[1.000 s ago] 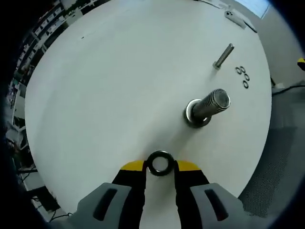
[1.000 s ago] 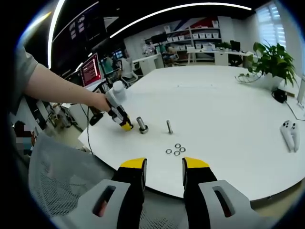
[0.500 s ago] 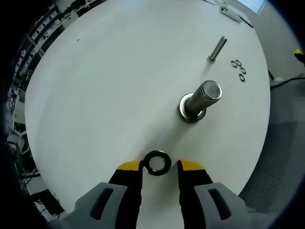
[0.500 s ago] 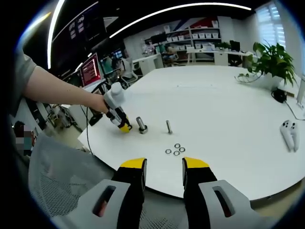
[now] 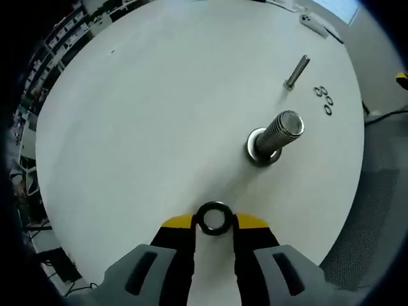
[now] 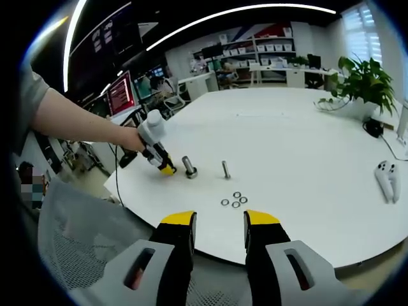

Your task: Place the washer onto the threaded stud by aligning its center hole with the stud, sliding it down to the base, and recovering from edge contact or off-axis alignment until the washer reaches the visible bottom stop.

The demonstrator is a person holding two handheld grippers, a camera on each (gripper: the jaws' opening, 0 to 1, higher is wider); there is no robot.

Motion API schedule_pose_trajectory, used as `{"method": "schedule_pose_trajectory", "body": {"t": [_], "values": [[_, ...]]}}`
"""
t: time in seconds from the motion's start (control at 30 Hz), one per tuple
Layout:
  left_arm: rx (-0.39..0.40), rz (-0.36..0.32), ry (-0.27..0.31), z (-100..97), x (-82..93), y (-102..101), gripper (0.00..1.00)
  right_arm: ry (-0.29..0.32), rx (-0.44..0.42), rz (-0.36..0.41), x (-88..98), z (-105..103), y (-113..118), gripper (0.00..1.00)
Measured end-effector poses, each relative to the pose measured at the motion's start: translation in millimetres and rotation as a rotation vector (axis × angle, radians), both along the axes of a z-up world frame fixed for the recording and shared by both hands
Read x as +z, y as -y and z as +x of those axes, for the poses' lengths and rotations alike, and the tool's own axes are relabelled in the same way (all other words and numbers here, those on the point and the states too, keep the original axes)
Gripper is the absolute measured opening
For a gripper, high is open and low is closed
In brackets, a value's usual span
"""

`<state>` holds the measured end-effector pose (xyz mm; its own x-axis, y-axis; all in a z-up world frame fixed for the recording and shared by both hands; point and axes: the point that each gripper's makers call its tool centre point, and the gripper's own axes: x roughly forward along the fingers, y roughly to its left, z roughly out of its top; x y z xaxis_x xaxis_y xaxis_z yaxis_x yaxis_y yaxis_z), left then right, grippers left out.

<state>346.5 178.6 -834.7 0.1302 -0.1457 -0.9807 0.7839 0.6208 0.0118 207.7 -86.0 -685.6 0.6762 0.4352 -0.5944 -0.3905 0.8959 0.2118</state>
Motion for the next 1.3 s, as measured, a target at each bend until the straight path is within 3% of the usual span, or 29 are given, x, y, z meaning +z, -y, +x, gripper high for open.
{"method": "schedule_pose_trajectory", "body": {"t": [0.93, 1.3], "values": [[0.031, 0.011, -0.018, -2.1, 2.1, 0.0, 0.20, -0.001, 0.000, -0.001, -0.1, 0.4, 0.4, 0.32], [0.011, -0.005, 0.012, -1.0, 2.5, -1.4, 0.18, 0.002, 0.001, 0.000, 0.2, 0.7, 0.2, 0.32]]}}
